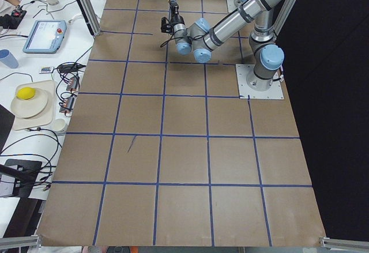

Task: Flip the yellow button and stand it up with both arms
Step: 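Lift the yellow button toward the right gripper while the right gripper turns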

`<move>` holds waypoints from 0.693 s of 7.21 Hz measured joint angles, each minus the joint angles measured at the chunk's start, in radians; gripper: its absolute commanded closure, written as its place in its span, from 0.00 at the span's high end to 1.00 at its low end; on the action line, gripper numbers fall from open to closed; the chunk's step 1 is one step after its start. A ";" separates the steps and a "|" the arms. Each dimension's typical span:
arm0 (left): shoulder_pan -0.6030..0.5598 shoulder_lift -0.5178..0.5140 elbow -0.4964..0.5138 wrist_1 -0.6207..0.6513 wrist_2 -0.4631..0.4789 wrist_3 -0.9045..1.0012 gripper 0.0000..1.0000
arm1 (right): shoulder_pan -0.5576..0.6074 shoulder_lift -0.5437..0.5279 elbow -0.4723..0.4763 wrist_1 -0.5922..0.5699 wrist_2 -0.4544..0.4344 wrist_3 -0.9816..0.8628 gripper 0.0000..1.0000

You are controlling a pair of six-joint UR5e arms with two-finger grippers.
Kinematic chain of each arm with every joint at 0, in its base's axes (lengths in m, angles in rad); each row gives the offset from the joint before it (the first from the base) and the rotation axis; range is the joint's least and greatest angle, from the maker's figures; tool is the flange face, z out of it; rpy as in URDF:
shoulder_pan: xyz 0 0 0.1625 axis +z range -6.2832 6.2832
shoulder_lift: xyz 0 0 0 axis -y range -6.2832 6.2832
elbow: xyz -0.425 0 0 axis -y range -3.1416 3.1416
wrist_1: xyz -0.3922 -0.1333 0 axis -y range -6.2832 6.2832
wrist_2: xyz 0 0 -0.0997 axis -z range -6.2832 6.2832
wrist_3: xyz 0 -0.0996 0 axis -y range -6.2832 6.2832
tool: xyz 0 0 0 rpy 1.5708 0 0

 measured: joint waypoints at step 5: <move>-0.063 0.008 0.003 0.035 -0.094 -0.013 0.01 | 0.001 0.007 -0.009 -0.026 0.008 0.003 1.00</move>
